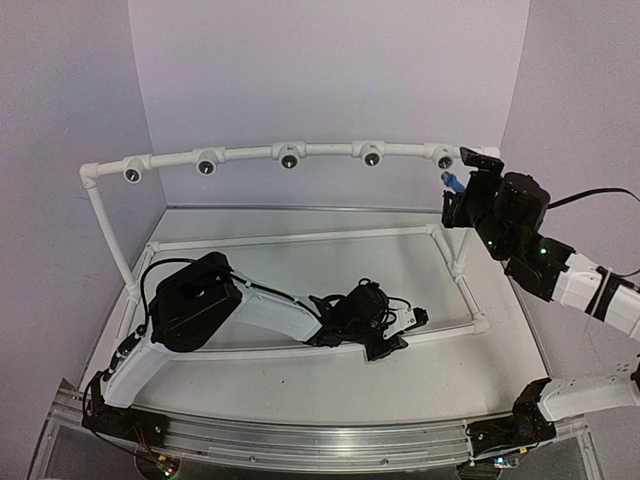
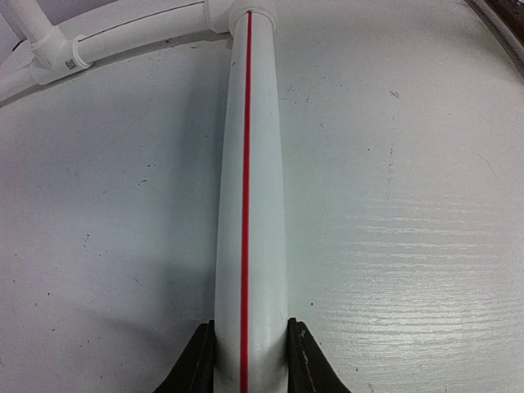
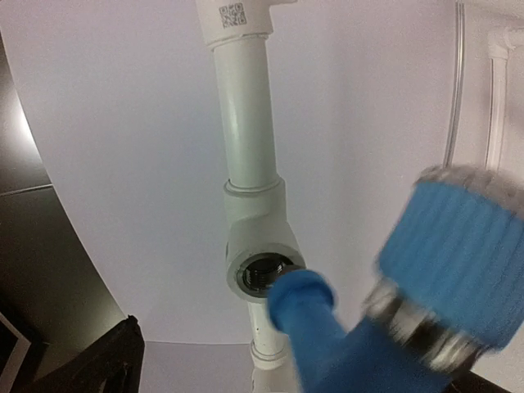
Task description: Install the water faucets
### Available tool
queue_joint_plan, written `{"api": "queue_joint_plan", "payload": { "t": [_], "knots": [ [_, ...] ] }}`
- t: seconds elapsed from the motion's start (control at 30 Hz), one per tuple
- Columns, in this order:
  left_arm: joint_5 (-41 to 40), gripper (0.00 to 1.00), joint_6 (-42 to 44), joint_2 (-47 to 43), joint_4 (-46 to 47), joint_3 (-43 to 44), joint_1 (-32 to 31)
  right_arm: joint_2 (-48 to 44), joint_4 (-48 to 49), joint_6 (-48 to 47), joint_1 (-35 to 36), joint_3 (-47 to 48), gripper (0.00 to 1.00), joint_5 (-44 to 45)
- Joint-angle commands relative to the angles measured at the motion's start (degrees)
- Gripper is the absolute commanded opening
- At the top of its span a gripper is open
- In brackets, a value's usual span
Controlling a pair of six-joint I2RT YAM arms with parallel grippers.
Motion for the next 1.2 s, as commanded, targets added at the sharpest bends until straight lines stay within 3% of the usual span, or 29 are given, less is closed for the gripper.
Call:
{"api": "queue_joint_plan", "payload": {
  "t": [0.0,0.1,0.27,0.43,0.5,0.6,0.73,0.87,1.0,1.17],
  "knots": [
    [7.18,0.0,2.38,2.33,-8.83,-2.78,-4.32,-7.29,-7.27,-2.26,0.5,-3.03,0.98,0.2],
    [7.33,0.0,2.35,2.64,-8.84,-2.51,-4.27,-12.14,-12.67,-2.16,0.74,-5.28,0.98,1.17],
    [7.57,0.0,1.97,3.02,-8.96,-2.07,-4.25,-14.43,-17.94,-13.43,0.72,-4.04,0.98,-1.85],
    [6.43,0.02,-1.56,2.56,-8.9,-1.37,-3.1,-9.52,-26.75,-48.93,0.72,2.36,0.98,-5.51],
    [6.75,0.13,-3.32,1.6,-8.9,-1.39,-2.04,-7.6,-32.45,-61.7,0.64,3.27,0.98,-1.45],
    [9.23,0.4,-6.52,-0.52,-8.89,-1.53,0.13,-5.14,-36.31,-69.78,-0.17,0.96,0.98,2.6],
    [11.76,0.61,-10.01,-4.59,-8.93,-2.19,2.55,-0.83,-36.18,-69.69,-5.17,-3.45,0.98,-7.91],
    [15.17,0.84,-13.35,-9.95,-8.89,-3.3,4.34,4.64,-28.31,-66.4,-16.18,-10.25,0.92,-27.22],
    [15.92,0.9,-15.78,-15.78,-8.91,-5.06,5.03,10.69,-17.46,-64.14,-21.25,-14.73,0.88,-35.5],
    [17.95,0.91,-19.5,-22.09,-8.89,-8.05,5.12,20.39,-13.92,-67.38,-23.17,-11.99,0.84,-30.53]
  ]
}}
